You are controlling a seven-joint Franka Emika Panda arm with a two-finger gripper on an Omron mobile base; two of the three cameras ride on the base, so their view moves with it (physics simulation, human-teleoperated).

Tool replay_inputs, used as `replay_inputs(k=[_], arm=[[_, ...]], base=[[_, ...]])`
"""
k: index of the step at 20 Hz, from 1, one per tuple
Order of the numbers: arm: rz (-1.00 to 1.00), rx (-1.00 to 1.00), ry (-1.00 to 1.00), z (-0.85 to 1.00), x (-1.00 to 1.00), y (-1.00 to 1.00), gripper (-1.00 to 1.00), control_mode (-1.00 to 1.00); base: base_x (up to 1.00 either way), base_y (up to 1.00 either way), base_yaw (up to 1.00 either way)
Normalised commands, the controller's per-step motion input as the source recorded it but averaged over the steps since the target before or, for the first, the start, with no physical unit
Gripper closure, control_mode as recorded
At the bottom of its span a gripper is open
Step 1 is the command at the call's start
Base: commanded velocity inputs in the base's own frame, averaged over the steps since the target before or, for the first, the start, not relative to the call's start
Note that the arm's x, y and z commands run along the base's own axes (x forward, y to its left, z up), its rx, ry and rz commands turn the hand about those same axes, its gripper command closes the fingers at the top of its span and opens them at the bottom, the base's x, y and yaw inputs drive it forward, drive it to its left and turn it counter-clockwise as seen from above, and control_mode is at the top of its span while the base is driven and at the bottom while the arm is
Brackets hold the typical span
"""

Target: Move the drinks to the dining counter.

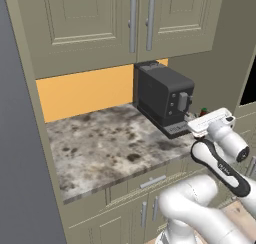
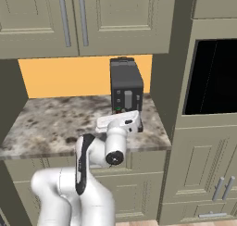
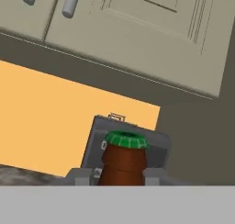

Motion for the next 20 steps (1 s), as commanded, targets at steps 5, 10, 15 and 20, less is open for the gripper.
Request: replay_inputs(k=[5,10,15,20], arm=[[0.0,0.0,-0.01,0.26,-0.85,-0.23,1.0,-1.0],[0.0,0.0,-0.04,0.0,-0.84,-0.01,1.0,-1.0],[0.0,0.0,-0.01,0.0,-0.47,-0.01,1.0,-1.0],[0.0,0.0,0.0,0.0,-0.01,0.0,1.0,1.0]], base=[[0.0,0.0,0.0],[0.0,0.0,0.0],[0.0,0.0,0.0],[-0.03,0.0,0.0]])
